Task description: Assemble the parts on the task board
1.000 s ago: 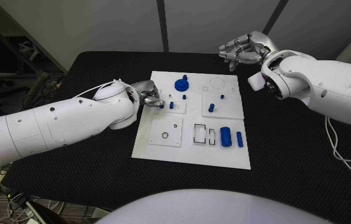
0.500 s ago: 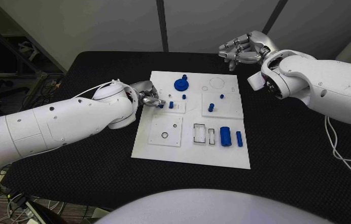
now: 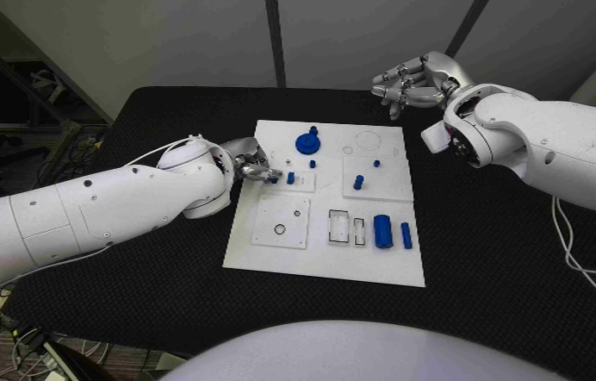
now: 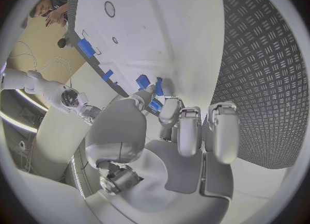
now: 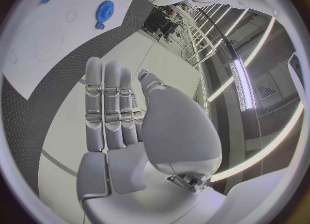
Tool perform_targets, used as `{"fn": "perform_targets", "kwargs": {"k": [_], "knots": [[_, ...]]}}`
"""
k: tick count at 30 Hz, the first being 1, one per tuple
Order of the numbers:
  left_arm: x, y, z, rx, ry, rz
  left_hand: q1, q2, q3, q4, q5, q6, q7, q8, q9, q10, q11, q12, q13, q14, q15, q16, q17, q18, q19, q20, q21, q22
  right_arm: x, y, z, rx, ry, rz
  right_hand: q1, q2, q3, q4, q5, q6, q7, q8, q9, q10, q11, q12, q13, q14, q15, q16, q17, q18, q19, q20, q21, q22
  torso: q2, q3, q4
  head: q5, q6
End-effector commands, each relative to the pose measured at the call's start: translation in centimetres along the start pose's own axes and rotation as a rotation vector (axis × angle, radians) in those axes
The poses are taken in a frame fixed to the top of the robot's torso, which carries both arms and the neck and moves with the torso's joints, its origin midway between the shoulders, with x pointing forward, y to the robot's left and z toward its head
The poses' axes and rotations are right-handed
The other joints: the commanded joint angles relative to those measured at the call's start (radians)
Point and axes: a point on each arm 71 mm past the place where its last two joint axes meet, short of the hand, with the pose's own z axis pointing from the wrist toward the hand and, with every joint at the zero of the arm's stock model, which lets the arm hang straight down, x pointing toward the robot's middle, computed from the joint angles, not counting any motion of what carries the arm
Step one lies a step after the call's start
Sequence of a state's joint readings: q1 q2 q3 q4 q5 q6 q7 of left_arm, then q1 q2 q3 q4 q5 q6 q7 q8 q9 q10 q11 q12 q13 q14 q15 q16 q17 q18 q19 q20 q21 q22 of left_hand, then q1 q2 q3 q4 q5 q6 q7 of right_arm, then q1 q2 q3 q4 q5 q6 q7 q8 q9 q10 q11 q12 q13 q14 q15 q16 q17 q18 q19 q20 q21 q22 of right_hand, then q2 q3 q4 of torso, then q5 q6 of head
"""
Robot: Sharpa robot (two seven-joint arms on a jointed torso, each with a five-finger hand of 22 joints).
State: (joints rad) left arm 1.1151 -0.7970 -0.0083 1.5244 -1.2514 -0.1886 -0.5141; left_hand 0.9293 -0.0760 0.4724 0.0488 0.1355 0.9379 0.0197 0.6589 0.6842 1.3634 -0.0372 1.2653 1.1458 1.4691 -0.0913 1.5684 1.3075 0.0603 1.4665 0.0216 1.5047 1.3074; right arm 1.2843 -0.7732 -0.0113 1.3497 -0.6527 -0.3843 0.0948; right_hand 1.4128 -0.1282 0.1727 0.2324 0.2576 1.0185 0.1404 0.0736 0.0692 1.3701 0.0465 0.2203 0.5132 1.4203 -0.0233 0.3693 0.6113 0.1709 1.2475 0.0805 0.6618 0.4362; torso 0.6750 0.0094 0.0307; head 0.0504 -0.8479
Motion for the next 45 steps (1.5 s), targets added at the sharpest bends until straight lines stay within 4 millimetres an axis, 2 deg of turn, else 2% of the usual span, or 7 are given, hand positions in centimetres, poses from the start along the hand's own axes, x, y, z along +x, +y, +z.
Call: {"fn": "perform_targets", "kwargs": {"k": [1,14,32,35,45], "knots": [[0.41,0.13,0.04,-0.013,0.017,-0.007,0.002,0.003,-0.013,0.001,0.000,0.005,0.006,-0.002,-0.003,-0.003,-0.004,0.000,0.000,0.102,-0.005,0.002,0.263,-0.042,0.074,-0.008,-0.002,0.205,-0.02,0.15,0.03,-0.008,0.004,0.002,-0.010,-0.002,0.001,0.008,0.005,-0.006,-0.002,0.000,0.001,-0.005,0.001,-0.004,0.002,-0.003,0.002,-0.006,0.002,0.011,-0.005,0.000,-0.002,0.001,0.000,0.0002,0.0005,0.000,0.001],[0.35,-0.19,0.00,-0.005,-0.003,-0.039,-0.002,0.001,-0.107,0.039,0.001,0.010,0.006,-0.001,-0.013,0.001,-0.004,0.005,0.005,0.102,-0.005,0.002,0.263,-0.043,0.077,-0.008,0.003,0.210,0.01,0.15,0.07,-0.007,0.004,0.002,-0.012,-0.001,0.000,0.010,0.005,-0.006,-0.002,0.000,0.001,-0.005,0.001,-0.004,0.003,-0.003,0.002,-0.007,0.002,0.011,-0.006,0.000,-0.002,0.001,0.000,-0.0003,0.0006,-0.001,0.001],[0.29,0.15,0.04,-0.016,0.006,-0.036,-0.001,0.002,-0.125,0.047,0.002,0.010,0.006,-0.001,-0.015,0.000,-0.004,0.004,0.003,0.102,-0.005,0.002,0.263,-0.042,0.076,-0.009,-0.001,0.207,0.00,0.14,0.09,-0.007,0.002,0.002,-0.012,-0.001,0.000,0.010,0.006,-0.006,-0.002,0.000,0.001,-0.005,0.001,-0.004,0.003,-0.003,0.002,-0.007,0.002,0.011,-0.006,0.000,-0.002,0.002,0.000,0.0006,0.0000,-0.003,0.001],[0.30,0.10,0.03,-0.015,0.006,-0.036,-0.001,0.002,-0.126,0.047,0.002,0.010,0.006,-0.001,-0.015,-0.001,-0.004,0.004,0.003,0.102,-0.005,0.002,0.263,-0.042,0.076,-0.009,-0.001,0.207,-0.03,0.12,0.09,-0.006,0.001,0.001,-0.012,-0.001,0.000,0.010,0.006,-0.006,-0.002,0.000,0.001,-0.005,0.001,-0.004,0.003,-0.003,0.002,-0.007,0.002,0.011,-0.006,0.000,-0.002,0.002,0.001,-0.0003,0.0005,-0.006,0.001],[0.19,-0.13,-0.07,-0.010,-0.005,-0.048,0.000,-0.006,-0.169,0.063,0.002,0.009,0.007,-0.001,-0.019,-0.003,-0.003,0.002,0.000,0.102,-0.004,0.002,0.263,-0.043,0.077,-0.008,0.003,0.211,-0.03,0.10,0.08,-0.005,0.001,0.001,-0.012,-0.001,0.000,0.010,0.006,-0.006,-0.002,0.000,0.001,-0.005,0.000,-0.004,0.003,-0.003,0.002,-0.008,0.003,0.011,-0.006,0.000,-0.002,0.002,0.000,0.0000,0.0005,-0.004,-0.001]]}}
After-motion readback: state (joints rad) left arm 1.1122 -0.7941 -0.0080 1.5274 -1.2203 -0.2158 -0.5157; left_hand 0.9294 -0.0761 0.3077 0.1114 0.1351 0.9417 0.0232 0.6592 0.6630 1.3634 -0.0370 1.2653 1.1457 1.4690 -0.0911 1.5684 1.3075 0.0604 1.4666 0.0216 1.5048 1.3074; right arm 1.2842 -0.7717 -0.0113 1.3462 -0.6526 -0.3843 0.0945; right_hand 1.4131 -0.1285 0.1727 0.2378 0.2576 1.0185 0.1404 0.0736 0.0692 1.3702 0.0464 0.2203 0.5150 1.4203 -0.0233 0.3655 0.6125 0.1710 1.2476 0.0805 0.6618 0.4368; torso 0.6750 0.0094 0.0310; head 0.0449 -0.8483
